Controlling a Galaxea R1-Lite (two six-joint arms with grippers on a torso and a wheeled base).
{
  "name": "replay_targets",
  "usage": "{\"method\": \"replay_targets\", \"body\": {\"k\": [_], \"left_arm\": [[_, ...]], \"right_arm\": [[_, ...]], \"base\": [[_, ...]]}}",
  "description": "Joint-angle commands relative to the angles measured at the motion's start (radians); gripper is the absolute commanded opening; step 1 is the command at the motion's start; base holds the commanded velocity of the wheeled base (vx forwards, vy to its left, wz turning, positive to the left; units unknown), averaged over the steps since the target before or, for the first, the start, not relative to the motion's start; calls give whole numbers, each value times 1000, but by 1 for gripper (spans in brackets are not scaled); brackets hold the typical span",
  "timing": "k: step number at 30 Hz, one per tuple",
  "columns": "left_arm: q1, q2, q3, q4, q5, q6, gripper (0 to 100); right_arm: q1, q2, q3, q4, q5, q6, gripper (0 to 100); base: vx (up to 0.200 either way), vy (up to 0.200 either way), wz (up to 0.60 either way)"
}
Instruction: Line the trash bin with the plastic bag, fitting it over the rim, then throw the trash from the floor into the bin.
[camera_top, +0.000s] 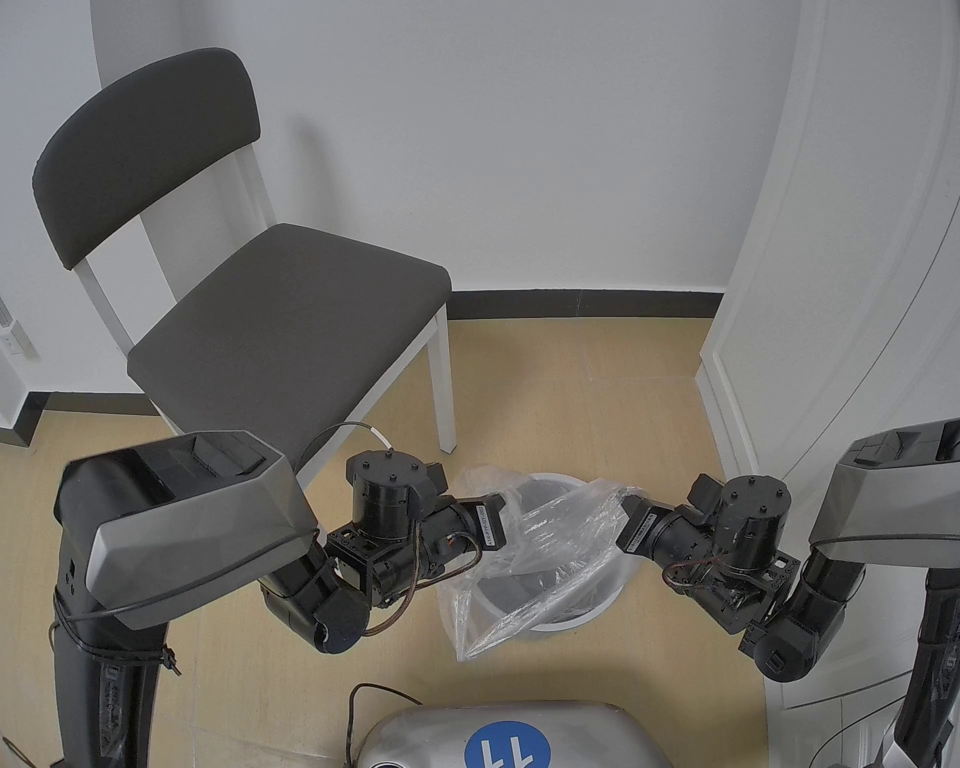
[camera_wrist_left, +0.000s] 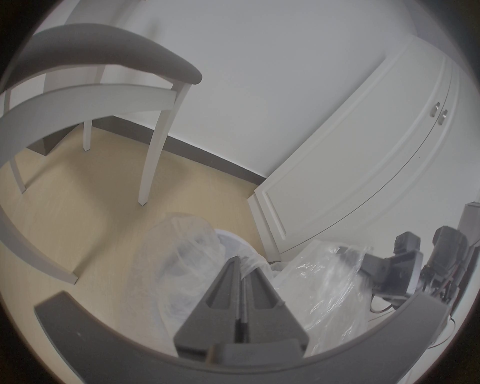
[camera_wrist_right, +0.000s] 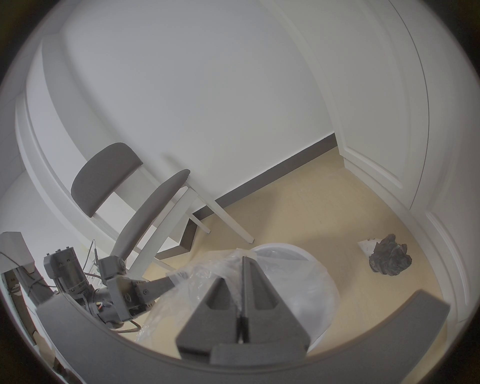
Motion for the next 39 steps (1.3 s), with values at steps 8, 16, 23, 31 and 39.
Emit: {"method": "replay_targets", "body": {"k": [8, 16, 23, 31, 39], "left_arm": [[-51, 29, -147, 181, -2, 4, 0], [-133, 96, -316, 241, -4, 0, 0], [-167, 156, -419, 316, -7, -5, 0], [-140, 199, -453, 325, -41, -101, 0], [-144, 227, -457, 330, -68, -120, 0]], "right_arm": [[9, -62, 17, -18, -1, -19, 0], [66, -102, 54, -18, 0, -19, 0], [83, -102, 59, -18, -4, -19, 0], [83, -96, 57, -18, -8, -19, 0], [93, -101, 56, -18, -9, -20, 0]], "base": [[0, 0, 0], [0, 0, 0], [0, 0, 0], [0, 0, 0], [0, 0, 0]]}}
